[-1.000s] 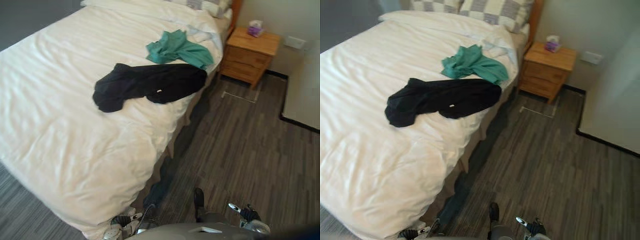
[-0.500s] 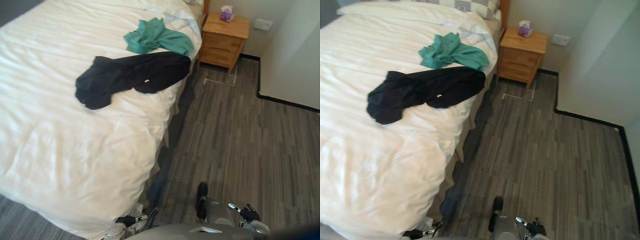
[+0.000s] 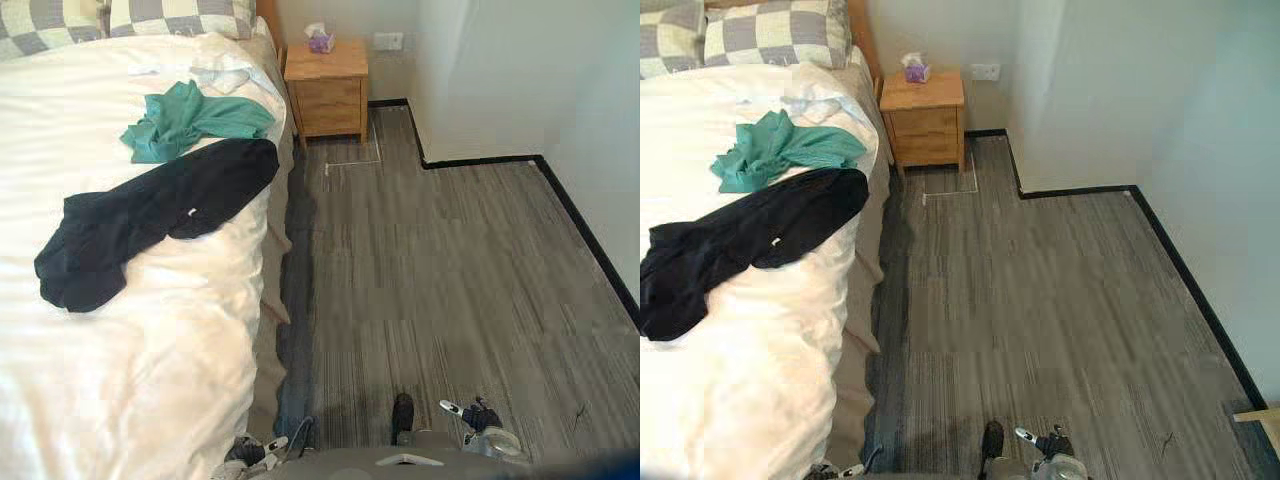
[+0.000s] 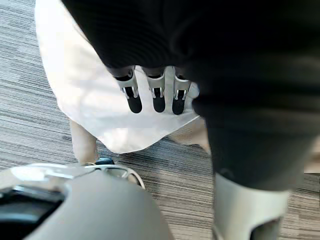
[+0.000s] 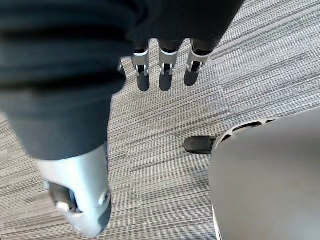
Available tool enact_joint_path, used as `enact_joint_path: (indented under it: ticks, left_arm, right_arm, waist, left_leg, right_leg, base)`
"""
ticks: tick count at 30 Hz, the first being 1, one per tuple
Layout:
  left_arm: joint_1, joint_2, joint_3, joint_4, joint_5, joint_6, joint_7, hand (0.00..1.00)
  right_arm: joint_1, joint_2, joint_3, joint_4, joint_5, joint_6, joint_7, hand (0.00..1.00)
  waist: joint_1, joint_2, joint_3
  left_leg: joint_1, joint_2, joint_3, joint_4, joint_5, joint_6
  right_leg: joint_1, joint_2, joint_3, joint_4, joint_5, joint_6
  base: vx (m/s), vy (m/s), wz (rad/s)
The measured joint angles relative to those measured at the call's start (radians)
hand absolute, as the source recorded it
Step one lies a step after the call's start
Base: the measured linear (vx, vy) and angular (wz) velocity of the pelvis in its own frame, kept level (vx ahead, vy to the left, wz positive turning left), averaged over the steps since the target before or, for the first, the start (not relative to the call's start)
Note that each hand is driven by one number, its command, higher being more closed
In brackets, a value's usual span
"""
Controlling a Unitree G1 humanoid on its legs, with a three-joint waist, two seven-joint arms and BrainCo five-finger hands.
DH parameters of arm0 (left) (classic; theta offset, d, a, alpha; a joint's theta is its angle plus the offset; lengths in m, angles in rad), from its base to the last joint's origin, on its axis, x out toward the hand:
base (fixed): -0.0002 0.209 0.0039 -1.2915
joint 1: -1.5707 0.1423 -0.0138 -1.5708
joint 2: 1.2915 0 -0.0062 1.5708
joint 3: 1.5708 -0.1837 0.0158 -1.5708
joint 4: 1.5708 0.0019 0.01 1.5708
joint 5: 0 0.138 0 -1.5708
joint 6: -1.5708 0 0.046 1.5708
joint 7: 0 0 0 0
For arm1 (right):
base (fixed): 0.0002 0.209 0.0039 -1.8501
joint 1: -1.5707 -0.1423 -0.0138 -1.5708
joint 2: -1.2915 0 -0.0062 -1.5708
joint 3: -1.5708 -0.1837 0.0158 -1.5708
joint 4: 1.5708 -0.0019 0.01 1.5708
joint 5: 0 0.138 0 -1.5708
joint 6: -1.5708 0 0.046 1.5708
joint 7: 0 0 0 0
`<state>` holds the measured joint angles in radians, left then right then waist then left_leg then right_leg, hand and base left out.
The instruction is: Tidy the bed and pick cloth on bed and put in laundry
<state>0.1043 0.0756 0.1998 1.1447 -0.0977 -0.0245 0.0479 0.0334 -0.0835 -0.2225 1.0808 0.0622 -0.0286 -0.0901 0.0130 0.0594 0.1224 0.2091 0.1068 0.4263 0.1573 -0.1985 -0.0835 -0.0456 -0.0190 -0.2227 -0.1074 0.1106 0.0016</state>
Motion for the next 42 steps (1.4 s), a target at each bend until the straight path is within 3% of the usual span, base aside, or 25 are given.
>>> enact_joint_path:
  ticks: [7, 13, 15, 18, 20, 21, 22, 23, 24, 26, 28, 31, 34, 36, 37, 38, 40, 41, 42]
  left_arm:
    - [-0.004, -0.001, -0.002, -0.001, 0.000, -0.002, -0.001, 0.00]
    - [-0.007, -0.011, -0.003, -0.004, 0.000, -0.003, -0.005, 0.00]
    - [-0.006, -0.020, -0.004, -0.015, 0.000, -0.008, -0.004, 0.00]
    - [0.004, -0.029, -0.002, -0.020, -0.011, -0.010, -0.005, 0.00]
    - [0.048, -0.023, 0.023, -0.046, -0.039, -0.011, -0.004, 0.00]
    - [0.066, -0.027, 0.046, -0.080, -0.054, -0.010, -0.002, 0.00]
    - [0.075, -0.030, 0.049, -0.094, -0.068, -0.010, 0.001, 0.00]
    - [0.085, -0.029, 0.044, -0.104, -0.081, -0.016, -0.003, 0.00]
    - [0.087, -0.042, 0.044, -0.104, -0.087, -0.019, -0.005, 0.00]
    - [0.094, -0.039, 0.042, -0.111, -0.087, -0.041, -0.023, 0.00]
    - [0.098, -0.036, 0.036, -0.124, -0.086, -0.051, -0.045, 0.00]
    - [0.097, -0.040, 0.043, -0.139, -0.076, -0.059, -0.060, 0.00]
    - [0.096, -0.051, 0.090, -0.141, -0.074, -0.061, -0.086, 0.00]
    - [0.106, -0.052, 0.122, -0.142, -0.068, -0.061, -0.094, 0.00]
    - [0.104, -0.048, 0.132, -0.142, -0.066, -0.061, -0.095, 0.00]
    - [0.103, -0.048, 0.142, -0.143, -0.066, -0.061, -0.097, 0.00]
    - [0.102, -0.039, 0.168, -0.140, -0.065, -0.060, -0.109, 0.00]
    - [0.104, -0.033, 0.169, -0.129, -0.063, -0.060, -0.116, 0.00]
    - [0.113, -0.025, 0.153, -0.119, -0.041, -0.058, -0.117, 0.00]
  right_arm:
    - [0.004, 0.001, -0.020, -0.002, 0.003, 0.000, 0.000, 0.00]
    - [0.018, 0.003, -0.096, -0.007, 0.035, 0.005, -0.018, 0.00]
    - [0.023, 0.007, -0.134, -0.020, 0.036, 0.014, -0.025, 0.00]
    - [0.017, 0.009, -0.152, -0.030, 0.044, 0.021, -0.029, 0.00]
    - [0.007, 0.037, -0.141, -0.030, 0.042, 0.021, -0.029, 0.00]
    - [0.003, 0.038, -0.106, -0.039, 0.042, 0.021, -0.029, 0.00]
    - [0.005, 0.034, -0.090, -0.045, 0.041, 0.021, -0.029, 0.00]
    - [0.003, 0.026, -0.072, -0.050, 0.041, 0.021, -0.031, 0.00]
    - [0.000, 0.026, -0.065, -0.053, 0.041, 0.022, -0.032, 0.00]
    - [-0.018, 0.026, -0.067, -0.075, 0.034, 0.021, -0.033, 0.00]
    - [-0.054, 0.028, -0.072, -0.079, 0.031, 0.021, -0.033, 0.00]
    - [-0.069, 0.038, -0.072, -0.097, 0.031, 0.019, -0.033, 0.00]
    - [-0.068, 0.037, -0.063, -0.122, 0.031, 0.010, -0.033, 0.00]
    - [-0.057, 0.046, -0.051, -0.125, 0.031, 0.009, -0.032, 0.00]
    - [-0.055, 0.047, -0.049, -0.126, 0.031, 0.006, -0.032, 0.00]
    - [-0.043, 0.058, -0.049, -0.128, 0.030, 0.002, -0.029, 0.00]
    - [-0.030, 0.076, -0.049, -0.129, 0.027, 0.000, -0.021, 0.00]
    - [-0.016, 0.076, -0.056, -0.111, 0.018, 0.000, -0.017, 0.00]
    - [0.000, 0.070, -0.083, -0.095, 0.003, 0.001, -0.010, 0.00]
  waist:
    - [-0.004, 0.000, 0.000]
    - [-0.024, 0.001, 0.003]
    - [-0.025, 0.015, 0.008]
    - [-0.021, 0.033, 0.019]
    - [-0.007, 0.012, 0.019]
    - [-0.003, -0.003, 0.026]
    - [0.010, -0.002, 0.033]
    - [0.029, 0.004, 0.048]
    - [0.044, 0.007, 0.051]
    - [0.064, 0.001, 0.055]
    - [0.081, -0.003, 0.058]
    - [0.096, -0.007, 0.061]
    - [0.113, -0.016, 0.068]
    - [0.138, -0.037, 0.054]
    - [0.143, -0.044, 0.047]
    - [0.147, -0.068, 0.039]
    - [0.167, -0.078, 0.039]
    - [0.170, -0.078, 0.036]
    - [0.161, -0.069, 0.029]
  left_leg:
    - [-0.004, 0.001, -0.016, -0.002, 0.000, 0.000]
    - [0.003, 0.003, -0.024, -0.053, -0.001, -0.002]
    - [0.004, 0.022, -0.019, -0.084, -0.014, -0.021]
    - [-0.004, 0.074, 0.007, -0.068, -0.053, -0.055]
    - [-0.075, 0.126, 0.016, 0.143, -0.061, -0.067]
    - [-0.149, 0.162, -0.007, 0.350, -0.044, -0.040]
    - [-0.205, 0.193, -0.034, 0.489, -0.004, 0.018]
    - [-0.286, 0.217, -0.097, 0.669, 0.103, 0.068]
    - [-0.361, 0.212, -0.161, 0.777, 0.076, 0.041]
    - [-0.453, 0.166, -0.197, 0.830, 0.003, 0.012]
    - [-0.505, 0.132, -0.183, 0.736, -0.043, 0.002]
    - [-0.506, 0.075, -0.118, 0.410, -0.045, 0.015]
    - [-0.513, 0.045, -0.066, 0.143, 0.069, 0.070]
    - [-0.495, 0.047, -0.018, 0.125, 0.166, 0.106]
    - [-0.489, 0.037, 0.001, 0.133, 0.162, 0.129]
    - [-0.483, 0.027, 0.019, 0.151, 0.126, 0.145]
    - [-0.441, 0.004, 0.031, 0.154, 0.075, 0.146]
    - [-0.380, -0.029, 0.024, 0.114, 0.056, 0.143]
    - [-0.315, -0.066, -0.011, 0.056, 0.033, 0.138]
  right_leg:
    - [0.001, -0.003, -0.016, 0.000, 0.000, 0.000]
    - [-0.016, -0.005, -0.066, 0.000, -0.010, -0.006]
    - [-0.020, -0.007, -0.178, 0.001, -0.013, -0.009]
    - [-0.031, 0.041, -0.205, 0.002, -0.032, -0.029]
    - [-0.017, 0.051, -0.207, 0.004, -0.068, -0.040]
    - [-0.002, 0.051, -0.214, 0.002, -0.076, -0.050]
    - [0.013, 0.053, -0.222, 0.002, -0.080, -0.056]
    - [0.039, 0.054, -0.223, 0.003, -0.087, -0.063]
    - [0.056, 0.058, -0.195, 0.007, -0.093, -0.072]
    - [0.064, 0.050, -0.144, 0.008, -0.103, -0.076]
    - [0.075, 0.051, -0.109, 0.007, -0.110, -0.049]
    - [0.111, 0.052, -0.088, 0.007, -0.142, -0.017]
    - [0.162, 0.049, -0.083, 0.007, -0.193, 0.007]
    - [0.187, 0.030, -0.065, 0.008, -0.225, 0.039]
    - [0.195, 0.013, -0.063, 0.008, -0.233, 0.050]
    - [0.193, -0.012, -0.065, 0.019, -0.242, 0.070]
    - [0.181, -0.051, -0.066, 0.121, -0.272, 0.117]
    - [0.158, -0.094, -0.065, 0.268, -0.308, 0.167]
    - [0.080, -0.146, -0.068, 0.539, -0.324, 0.177]
  base:
    - [-0.03, 0.063, 0.06]
    - [-0.04, 0.085, 0.08]
    - [-0.04, 0.077, 0.12]
    - [-0.01, -0.020, -0.13]
    - [0.05, -0.161, -0.58]
    - [0.09, -0.212, -0.65]
    - [0.12, -0.207, -0.71]
    - [0.16, -0.166, -0.69]
    - [0.20, -0.147, -0.64]
    - [0.23, -0.146, -0.58]
    - [0.22, -0.112, -0.74]
    - [0.27, -0.027, -0.34]
    - [0.39, 0.048, -0.03]
    - [0.35, 0.062, -0.20]
    - [0.48, 0.094, -0.21]
    - [0.58, 0.120, -0.21]
    - [0.48, 0.134, -0.10]
    - [0.54, 0.249, 0.33]
    - [0.56, 0.245, 0.53]
